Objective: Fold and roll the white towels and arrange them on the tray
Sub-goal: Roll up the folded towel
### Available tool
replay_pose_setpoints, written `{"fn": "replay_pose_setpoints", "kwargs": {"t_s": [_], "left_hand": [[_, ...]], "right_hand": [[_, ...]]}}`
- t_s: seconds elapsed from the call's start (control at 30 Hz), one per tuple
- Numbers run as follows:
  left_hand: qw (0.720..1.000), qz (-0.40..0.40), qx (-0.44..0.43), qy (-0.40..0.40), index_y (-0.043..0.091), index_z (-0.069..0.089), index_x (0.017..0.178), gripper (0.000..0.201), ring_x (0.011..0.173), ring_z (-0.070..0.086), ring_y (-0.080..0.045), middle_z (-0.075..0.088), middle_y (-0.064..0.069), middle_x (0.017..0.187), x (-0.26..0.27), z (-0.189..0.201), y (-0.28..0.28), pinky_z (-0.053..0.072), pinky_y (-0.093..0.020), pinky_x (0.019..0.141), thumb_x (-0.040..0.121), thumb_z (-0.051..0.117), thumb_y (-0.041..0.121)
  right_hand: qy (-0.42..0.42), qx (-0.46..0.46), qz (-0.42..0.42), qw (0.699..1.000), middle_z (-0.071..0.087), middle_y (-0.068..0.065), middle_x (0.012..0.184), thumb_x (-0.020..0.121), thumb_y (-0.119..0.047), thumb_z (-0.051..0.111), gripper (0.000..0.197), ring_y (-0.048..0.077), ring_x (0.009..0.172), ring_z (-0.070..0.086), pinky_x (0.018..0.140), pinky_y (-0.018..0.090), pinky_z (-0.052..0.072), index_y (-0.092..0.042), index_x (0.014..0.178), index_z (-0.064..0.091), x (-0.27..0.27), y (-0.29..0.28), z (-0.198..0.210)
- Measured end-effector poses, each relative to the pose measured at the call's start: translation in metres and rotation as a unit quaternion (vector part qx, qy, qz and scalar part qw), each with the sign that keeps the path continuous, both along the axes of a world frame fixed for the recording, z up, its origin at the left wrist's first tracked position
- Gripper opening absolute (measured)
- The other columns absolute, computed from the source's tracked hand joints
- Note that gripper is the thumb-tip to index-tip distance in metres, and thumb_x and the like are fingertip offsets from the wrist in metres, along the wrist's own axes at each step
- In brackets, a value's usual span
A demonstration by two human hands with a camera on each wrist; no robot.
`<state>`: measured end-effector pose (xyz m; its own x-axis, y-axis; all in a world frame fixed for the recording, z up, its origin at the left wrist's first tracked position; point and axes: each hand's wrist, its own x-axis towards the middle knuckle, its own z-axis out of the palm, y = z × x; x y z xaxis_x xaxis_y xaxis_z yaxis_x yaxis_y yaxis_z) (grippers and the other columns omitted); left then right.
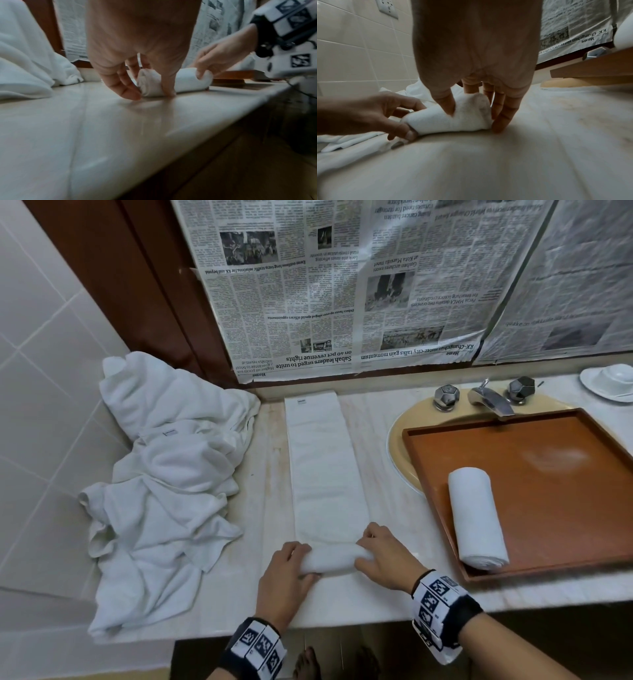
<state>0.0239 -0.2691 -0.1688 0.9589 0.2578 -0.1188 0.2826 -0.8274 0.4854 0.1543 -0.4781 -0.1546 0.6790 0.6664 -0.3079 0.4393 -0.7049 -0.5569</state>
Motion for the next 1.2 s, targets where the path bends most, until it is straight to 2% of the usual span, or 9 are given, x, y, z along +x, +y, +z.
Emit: {"fn": "replay_pose_setpoints", "kwargs": {"t_s": [0.13,0.2,0.3,0.5,0.67,0.87,0.97,1.1,1.2], "left_hand": [[0.992,0.034,-0.125,0.006,0.038,0.064,0.114,0.042,0.099,0.059,-0.003,0.061,0.021,0.109,0.012,0.005,0.021,0.05,-0.029,0.085,0.077,0.071,0.056],[0.983,0.047,-0.176,0.017,0.038,0.067,0.114,0.038,0.097,0.063,-0.005,0.068,0.017,0.106,0.019,0.007,0.026,0.052,-0.031,0.087,0.08,0.073,0.053],[0.966,0.091,-0.241,0.025,0.035,0.067,0.116,0.035,0.091,0.067,-0.007,0.07,0.009,0.105,0.025,0.01,0.026,0.053,-0.024,0.084,0.086,0.07,0.052],[0.961,0.205,-0.186,-0.009,0.026,0.058,0.096,0.035,0.075,0.063,-0.015,0.066,0.003,0.077,0.033,0.008,0.009,0.046,-0.024,0.066,0.087,0.066,0.059],[0.954,0.257,-0.153,0.011,0.017,0.056,0.083,0.05,0.075,0.059,-0.018,0.062,0.002,0.073,0.039,0.011,0.008,0.037,-0.028,0.064,0.08,0.068,0.065],[0.979,0.12,-0.133,-0.098,0.026,0.063,0.098,0.019,0.092,0.054,-0.012,0.046,0.007,0.113,0.029,0.008,0.006,0.048,-0.031,0.085,0.088,0.072,0.039],[0.995,0.022,-0.088,-0.047,0.029,0.058,0.119,0.04,0.108,0.038,-0.011,0.04,0.013,0.125,0.02,0.003,0.006,0.04,-0.027,0.095,0.084,0.075,0.038],[0.998,0.003,-0.06,-0.037,0.025,0.059,0.126,0.046,0.11,0.041,-0.013,0.049,0.011,0.126,0.022,0.005,0.012,0.037,-0.024,0.095,0.084,0.074,0.037],[0.996,0.004,-0.091,-0.001,0.027,0.062,0.122,0.044,0.108,0.05,-0.011,0.055,0.013,0.118,0.033,0.013,0.023,0.034,-0.02,0.09,0.084,0.073,0.045]], "right_hand": [[-0.01,0.035,-0.012,0.999,0.054,-0.005,0.115,0.096,-0.043,0.054,0.046,0.017,0.114,0.047,0.095,0.027,0.039,-0.027,0.14,0.051,0.0,-0.01,0.001],[-0.018,0.053,-0.049,0.997,0.06,-0.004,0.123,0.097,-0.044,0.053,0.047,0.017,0.116,0.05,0.096,0.026,0.037,-0.028,0.141,0.05,-0.001,-0.01,0.001],[-0.033,0.054,-0.125,0.99,0.061,0.001,0.11,0.098,-0.046,0.049,0.038,0.021,0.103,0.055,0.084,0.031,0.042,-0.024,0.129,0.048,-0.002,-0.001,0.001],[-0.187,0.053,-0.022,0.981,0.05,-0.004,0.115,0.1,-0.029,0.043,0.02,0.02,0.104,0.051,0.064,0.029,0.046,-0.021,0.111,0.058,-0.005,0.007,-0.005],[-0.132,0.019,0.051,0.99,0.046,-0.003,0.128,0.092,-0.044,0.056,0.048,0.016,0.117,0.043,0.083,0.027,0.047,-0.017,0.132,0.052,-0.001,0.001,-0.008],[-0.041,0.028,0.031,0.998,0.051,-0.002,0.122,0.094,-0.042,0.06,0.04,0.017,0.114,0.045,0.093,0.028,0.04,-0.015,0.125,0.06,0.015,0.009,-0.002],[-0.002,0.036,0.03,0.999,0.051,-0.003,0.112,0.094,-0.042,0.061,0.037,0.016,0.105,0.046,0.086,0.024,0.033,-0.012,0.116,0.064,0.023,0.013,0.001],[0.05,0.061,-0.018,0.997,0.061,0.001,0.115,0.093,-0.045,0.062,0.04,0.018,0.107,0.054,0.091,0.027,0.039,-0.012,0.115,0.066,0.027,0.012,0.01],[-0.031,0.056,-0.019,0.998,0.063,0.0,0.12,0.101,-0.042,0.049,0.038,0.02,0.112,0.055,0.092,0.03,0.041,-0.017,0.128,0.06,0.018,0.012,0.005]]}}
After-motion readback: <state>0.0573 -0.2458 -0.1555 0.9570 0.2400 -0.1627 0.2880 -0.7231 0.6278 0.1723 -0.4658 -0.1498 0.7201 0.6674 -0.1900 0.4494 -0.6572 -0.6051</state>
